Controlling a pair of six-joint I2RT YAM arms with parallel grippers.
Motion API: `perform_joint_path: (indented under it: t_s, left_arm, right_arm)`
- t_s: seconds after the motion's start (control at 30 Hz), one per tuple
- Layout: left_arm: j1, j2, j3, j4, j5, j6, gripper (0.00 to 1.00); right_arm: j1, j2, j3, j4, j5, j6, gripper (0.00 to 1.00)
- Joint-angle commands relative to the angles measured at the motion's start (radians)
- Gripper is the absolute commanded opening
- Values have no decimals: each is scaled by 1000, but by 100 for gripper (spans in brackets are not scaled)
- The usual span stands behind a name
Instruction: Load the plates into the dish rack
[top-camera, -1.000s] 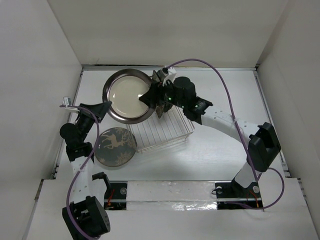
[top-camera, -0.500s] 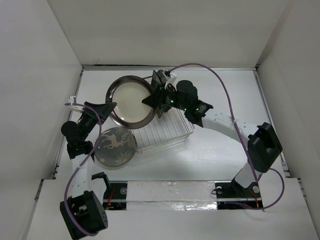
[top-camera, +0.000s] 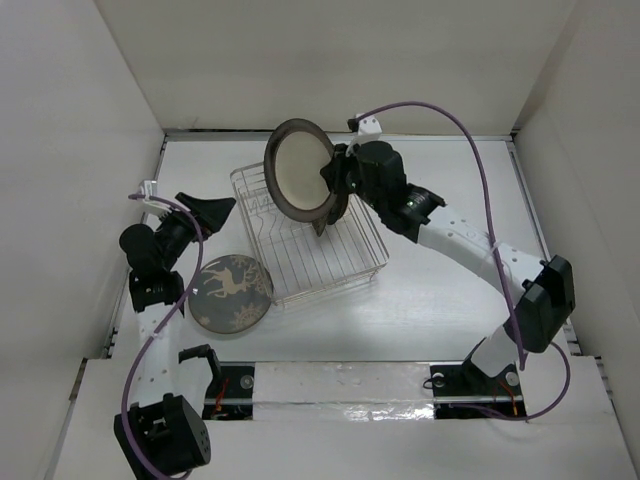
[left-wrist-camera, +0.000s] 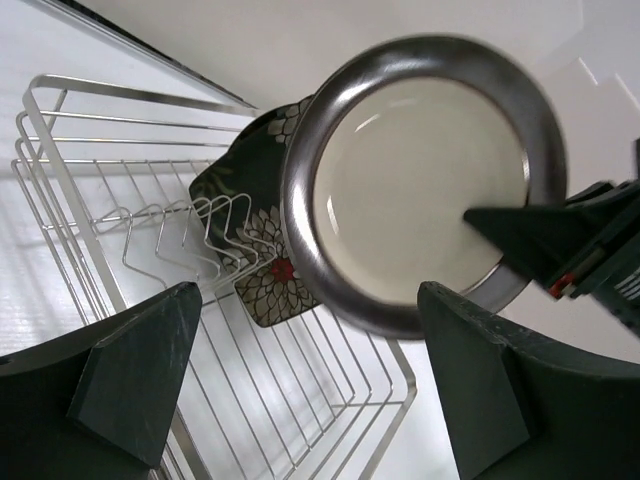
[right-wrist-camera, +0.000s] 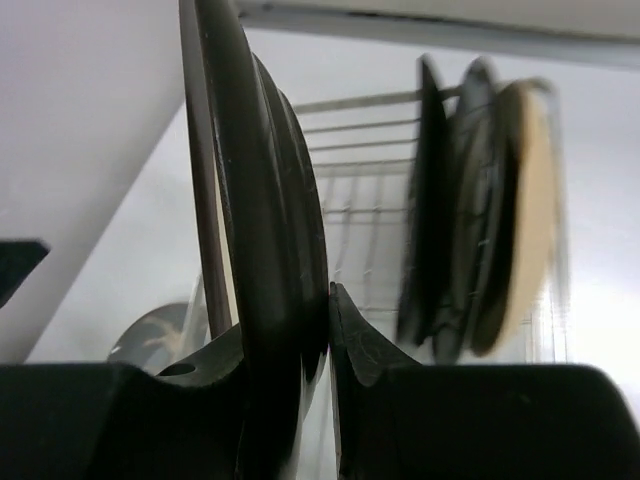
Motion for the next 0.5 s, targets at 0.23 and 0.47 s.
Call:
perform_joint_path:
  t_s: [0.23, 0.47]
  left_arm:
    - [-47, 17, -27, 76, 69, 17, 78]
    - [-47, 35, -47, 151, 112, -34, 60]
  right_arm:
    - [118, 125, 364, 34, 542, -359, 0]
    - [152, 248, 468, 27, 642, -505, 0]
